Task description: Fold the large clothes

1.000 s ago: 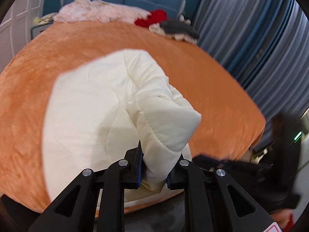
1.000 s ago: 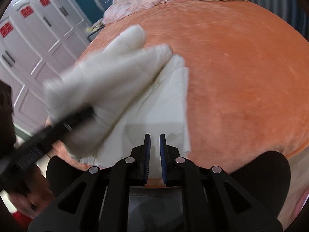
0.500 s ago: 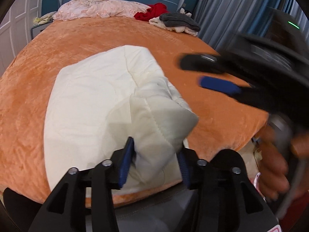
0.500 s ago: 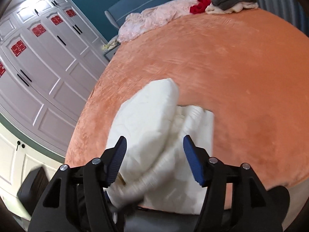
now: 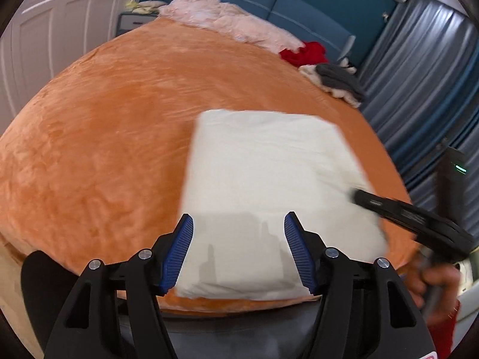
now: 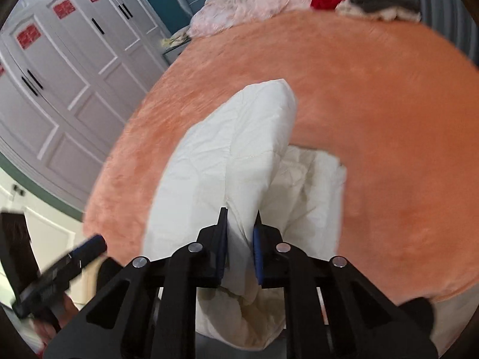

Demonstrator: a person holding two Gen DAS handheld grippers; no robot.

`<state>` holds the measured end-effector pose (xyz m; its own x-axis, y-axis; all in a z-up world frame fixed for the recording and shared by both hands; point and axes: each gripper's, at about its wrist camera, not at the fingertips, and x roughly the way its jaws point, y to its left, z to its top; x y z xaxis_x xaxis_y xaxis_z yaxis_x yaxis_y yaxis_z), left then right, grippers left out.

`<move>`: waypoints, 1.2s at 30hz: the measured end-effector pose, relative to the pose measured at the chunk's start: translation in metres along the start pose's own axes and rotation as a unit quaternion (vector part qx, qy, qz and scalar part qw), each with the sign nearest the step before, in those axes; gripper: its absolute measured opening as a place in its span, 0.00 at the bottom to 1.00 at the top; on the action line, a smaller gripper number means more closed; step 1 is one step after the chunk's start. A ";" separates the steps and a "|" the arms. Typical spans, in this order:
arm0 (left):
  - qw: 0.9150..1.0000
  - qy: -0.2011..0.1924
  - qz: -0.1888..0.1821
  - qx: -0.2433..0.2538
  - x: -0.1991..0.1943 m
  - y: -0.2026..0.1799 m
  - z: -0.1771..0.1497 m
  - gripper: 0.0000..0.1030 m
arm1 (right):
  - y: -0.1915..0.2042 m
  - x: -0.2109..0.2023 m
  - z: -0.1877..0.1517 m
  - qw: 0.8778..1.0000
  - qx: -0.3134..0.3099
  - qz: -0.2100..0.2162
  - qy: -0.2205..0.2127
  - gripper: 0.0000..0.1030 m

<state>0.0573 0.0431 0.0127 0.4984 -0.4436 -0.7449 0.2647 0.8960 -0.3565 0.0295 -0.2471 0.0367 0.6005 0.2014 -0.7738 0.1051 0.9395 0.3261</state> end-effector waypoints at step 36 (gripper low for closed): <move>1.000 0.024 0.005 0.007 0.044 0.006 0.038 0.54 | -0.078 0.005 -0.018 0.992 0.121 -0.011 -0.020 0.65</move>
<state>0.1125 0.0280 -0.0006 0.4613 -0.4323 -0.7748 0.2706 0.9002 -0.3411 0.0096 -0.3143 -0.0022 0.6263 0.1655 -0.7618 0.3031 0.8486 0.4336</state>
